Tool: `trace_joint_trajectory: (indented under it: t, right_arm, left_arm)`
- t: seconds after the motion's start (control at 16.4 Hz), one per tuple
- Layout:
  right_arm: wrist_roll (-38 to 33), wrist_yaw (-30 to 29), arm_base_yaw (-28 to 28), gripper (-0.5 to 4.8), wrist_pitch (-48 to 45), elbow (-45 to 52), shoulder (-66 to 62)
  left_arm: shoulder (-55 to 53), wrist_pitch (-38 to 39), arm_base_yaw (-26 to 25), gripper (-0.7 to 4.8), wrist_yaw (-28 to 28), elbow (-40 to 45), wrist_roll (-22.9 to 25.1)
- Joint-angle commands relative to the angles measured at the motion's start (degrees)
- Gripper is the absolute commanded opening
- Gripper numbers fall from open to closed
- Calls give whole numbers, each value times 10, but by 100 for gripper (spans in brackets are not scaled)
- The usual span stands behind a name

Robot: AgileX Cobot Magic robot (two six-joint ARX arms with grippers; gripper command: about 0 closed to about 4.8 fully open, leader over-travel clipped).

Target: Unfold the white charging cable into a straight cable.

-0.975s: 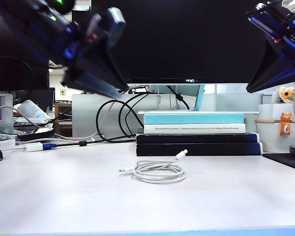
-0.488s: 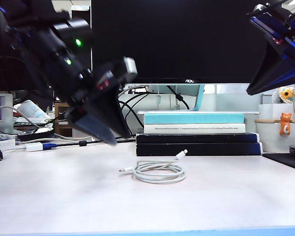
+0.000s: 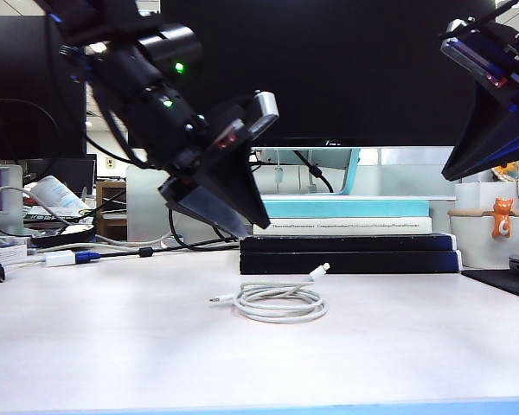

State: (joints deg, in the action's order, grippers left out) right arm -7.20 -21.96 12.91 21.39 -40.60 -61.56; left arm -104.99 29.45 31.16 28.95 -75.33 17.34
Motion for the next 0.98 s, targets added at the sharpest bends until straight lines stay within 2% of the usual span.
trace_joint_trajectory:
  t: [0.06, 0.61, 0.79, 0.91, 0.98]
  right_arm:
    - [2, -3, 0, -6, -4, -3, 2]
    - [2, -3, 0, -5, -6, -3, 2]
    - [2, -3, 0, -5, -6, -3, 2]
    - [2, -3, 0, -5, -6, -3, 2]
    - [2, -3, 0, -5, -6, -3, 2]
  left_arm:
    - [-26, 17, 1, 256, -13, -25, 0]
    - [-69, 48, 35, 256, -75, -45, 34]
    - [-82, 44, 52, 254, -138, -45, 37]
    - [-91, 46, 54, 231, -138, -45, 37]
    - [-98, 47, 58, 172, -153, -45, 37]
